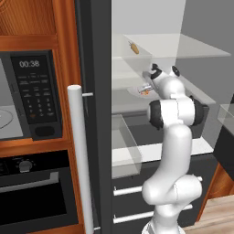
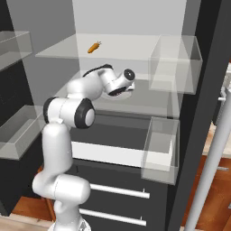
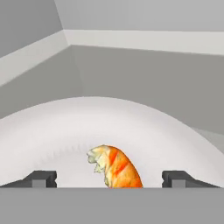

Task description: Transport the shrimp from the fridge to the microwave and turn on the microwave.

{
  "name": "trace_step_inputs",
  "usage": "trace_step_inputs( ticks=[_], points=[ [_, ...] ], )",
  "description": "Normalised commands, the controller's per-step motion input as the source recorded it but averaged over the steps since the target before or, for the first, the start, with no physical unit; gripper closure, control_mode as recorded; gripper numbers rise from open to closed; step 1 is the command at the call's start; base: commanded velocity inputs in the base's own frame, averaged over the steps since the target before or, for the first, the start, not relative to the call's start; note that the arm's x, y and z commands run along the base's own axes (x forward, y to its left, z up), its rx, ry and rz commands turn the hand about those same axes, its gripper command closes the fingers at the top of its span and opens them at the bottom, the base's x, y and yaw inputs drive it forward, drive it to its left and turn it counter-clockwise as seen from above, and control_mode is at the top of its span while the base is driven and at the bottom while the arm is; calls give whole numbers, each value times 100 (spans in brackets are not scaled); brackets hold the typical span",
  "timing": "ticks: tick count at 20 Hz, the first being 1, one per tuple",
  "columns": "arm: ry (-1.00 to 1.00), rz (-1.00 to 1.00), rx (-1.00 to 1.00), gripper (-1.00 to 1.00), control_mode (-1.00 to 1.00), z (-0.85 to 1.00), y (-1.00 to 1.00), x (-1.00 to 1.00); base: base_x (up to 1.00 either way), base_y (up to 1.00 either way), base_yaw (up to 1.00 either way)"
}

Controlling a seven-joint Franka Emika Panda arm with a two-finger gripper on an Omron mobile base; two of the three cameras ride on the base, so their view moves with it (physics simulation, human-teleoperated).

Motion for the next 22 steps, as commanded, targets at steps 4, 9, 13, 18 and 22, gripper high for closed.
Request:
trace_step_inputs(
  ticks=[4,9,13,18,22],
  points=[
    [0,5,0,100,-100,-19,0,24,0,0,0],
    [-1,0,0,100,-100,-48,0,-11,0,0,0],
    [-4,0,0,100,-100,-43,0,-23,0,0,0],
    [-22,0,0,100,-100,-8,0,-33,0,0,0],
    [-22,-1,2,100,-100,24,0,-45,0,0,0]
  ],
)
